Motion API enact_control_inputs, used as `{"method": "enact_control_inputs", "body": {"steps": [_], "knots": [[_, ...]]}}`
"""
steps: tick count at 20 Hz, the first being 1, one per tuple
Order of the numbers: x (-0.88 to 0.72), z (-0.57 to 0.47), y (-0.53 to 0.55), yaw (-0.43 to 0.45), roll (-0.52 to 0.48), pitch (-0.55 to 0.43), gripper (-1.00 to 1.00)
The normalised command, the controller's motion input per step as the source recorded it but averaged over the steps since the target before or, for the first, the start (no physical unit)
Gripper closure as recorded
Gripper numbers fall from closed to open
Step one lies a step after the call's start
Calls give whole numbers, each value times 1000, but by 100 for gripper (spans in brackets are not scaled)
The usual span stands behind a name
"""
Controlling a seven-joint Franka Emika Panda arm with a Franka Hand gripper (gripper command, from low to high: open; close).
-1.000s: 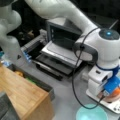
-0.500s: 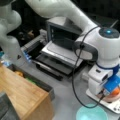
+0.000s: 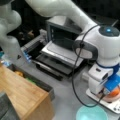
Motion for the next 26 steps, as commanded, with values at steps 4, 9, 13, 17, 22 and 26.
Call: {"method": "enact_control_inputs", "body": {"steps": [4, 9, 13, 17, 22, 26], "knots": [[-22, 131, -40, 101, -173, 4, -100], [-23, 197, -118, 151, -55, 31, -100], [-10, 185, -216, 175, 73, 71, -100], [47, 125, -412, 166, 211, 72, -100], [85, 74, -529, 118, 268, 62, -100], [107, 80, -523, 101, 268, 76, -100]]}}
